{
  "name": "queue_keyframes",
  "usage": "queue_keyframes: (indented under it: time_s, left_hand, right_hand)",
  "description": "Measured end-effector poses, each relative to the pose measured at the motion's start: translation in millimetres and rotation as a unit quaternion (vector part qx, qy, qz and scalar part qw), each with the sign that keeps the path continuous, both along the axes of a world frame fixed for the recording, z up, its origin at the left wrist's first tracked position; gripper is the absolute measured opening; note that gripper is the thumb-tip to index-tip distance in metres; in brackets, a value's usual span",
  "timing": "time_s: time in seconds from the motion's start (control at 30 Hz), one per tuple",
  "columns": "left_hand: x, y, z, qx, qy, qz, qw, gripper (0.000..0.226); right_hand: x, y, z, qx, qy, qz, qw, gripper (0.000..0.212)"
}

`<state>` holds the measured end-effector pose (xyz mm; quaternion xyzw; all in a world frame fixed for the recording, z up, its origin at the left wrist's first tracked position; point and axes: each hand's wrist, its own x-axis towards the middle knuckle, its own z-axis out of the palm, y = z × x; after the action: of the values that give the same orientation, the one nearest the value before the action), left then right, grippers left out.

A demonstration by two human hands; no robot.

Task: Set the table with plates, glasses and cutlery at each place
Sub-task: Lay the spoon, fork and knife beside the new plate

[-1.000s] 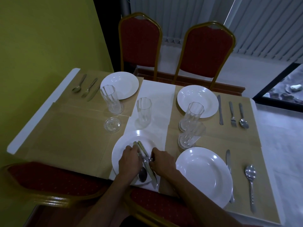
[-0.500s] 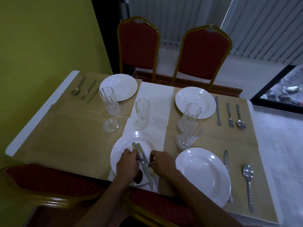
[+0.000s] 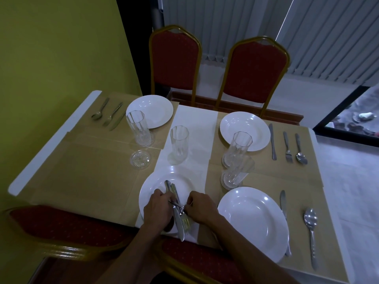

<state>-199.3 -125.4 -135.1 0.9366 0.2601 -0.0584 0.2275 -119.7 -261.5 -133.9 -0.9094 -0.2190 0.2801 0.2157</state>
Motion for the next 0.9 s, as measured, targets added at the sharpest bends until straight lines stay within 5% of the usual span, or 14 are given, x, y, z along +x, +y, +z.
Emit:
queue_keyframes:
  time_s: [0.47, 0.9]
  left_hand:
    - [-7.2, 0.9, -7.3, 0.027, -0.022, 0.027, 0.999, 0.018]
    - [-8.6, 13.2, 2.6, 0.043, -0.012, -0.059, 0.997, 0.022]
  right_hand:
    - [-7.1, -7.3, 6.2, 0.015, 0.01, 0.016, 1.0, 0.019]
    - [-8.3, -8.3, 9.4, 0.021, 0.006, 0.009, 1.0, 0.015]
